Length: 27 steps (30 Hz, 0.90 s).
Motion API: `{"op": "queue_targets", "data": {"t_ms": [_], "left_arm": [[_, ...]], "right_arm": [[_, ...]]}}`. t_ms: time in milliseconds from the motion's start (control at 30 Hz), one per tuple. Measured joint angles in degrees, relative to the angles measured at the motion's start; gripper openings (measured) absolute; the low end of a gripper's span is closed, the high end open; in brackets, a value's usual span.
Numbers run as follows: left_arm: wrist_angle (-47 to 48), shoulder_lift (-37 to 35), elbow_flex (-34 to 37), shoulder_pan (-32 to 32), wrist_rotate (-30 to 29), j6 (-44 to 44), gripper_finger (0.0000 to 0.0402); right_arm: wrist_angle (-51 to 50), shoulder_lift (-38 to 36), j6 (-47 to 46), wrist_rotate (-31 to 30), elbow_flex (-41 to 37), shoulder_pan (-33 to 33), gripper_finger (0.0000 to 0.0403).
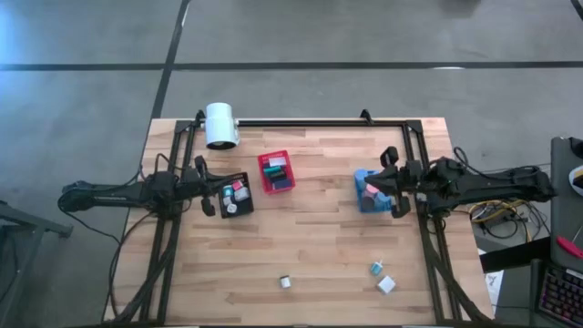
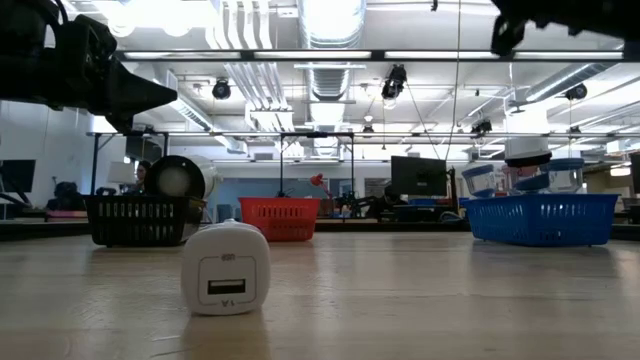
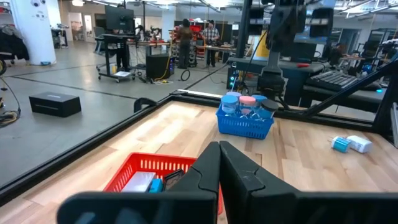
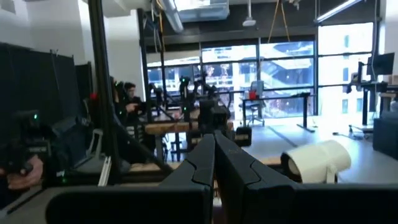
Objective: Pick & Place Office items
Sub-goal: Put the white black charger adapter into the black bin
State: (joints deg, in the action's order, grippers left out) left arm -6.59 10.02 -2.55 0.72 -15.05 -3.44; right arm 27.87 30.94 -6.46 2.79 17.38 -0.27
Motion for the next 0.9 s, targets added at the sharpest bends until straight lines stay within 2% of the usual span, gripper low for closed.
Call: {"op": "queue_targets", "data": {"t_ms": [167,500,767,900], "left_arm": [[0.0,0.0,0.0,0.0,0.0,0.0,0.001],[0.2,0.0,0.0,0.0,-0.2,0.1,0.001],[0.2,0.0,0.0,0.0,-0.2,0.3,0.001],[0.2,0.0,0.0,0.0,-0.2,1.6,0.001]], "right_arm": [[0.8,-4.7,-0.4,-2.0,-5.4,0.0,0.0008],[-2.1,-16.6,0.3,-4.5,-10.8,-0.3,0.0008],[-2.0,-21.5,1.0,-5.3,-16.7,-0.3,0.0008],[-5.3,-22.3,1.5,-7.1,-16.9,-0.3,0.0008]]}}
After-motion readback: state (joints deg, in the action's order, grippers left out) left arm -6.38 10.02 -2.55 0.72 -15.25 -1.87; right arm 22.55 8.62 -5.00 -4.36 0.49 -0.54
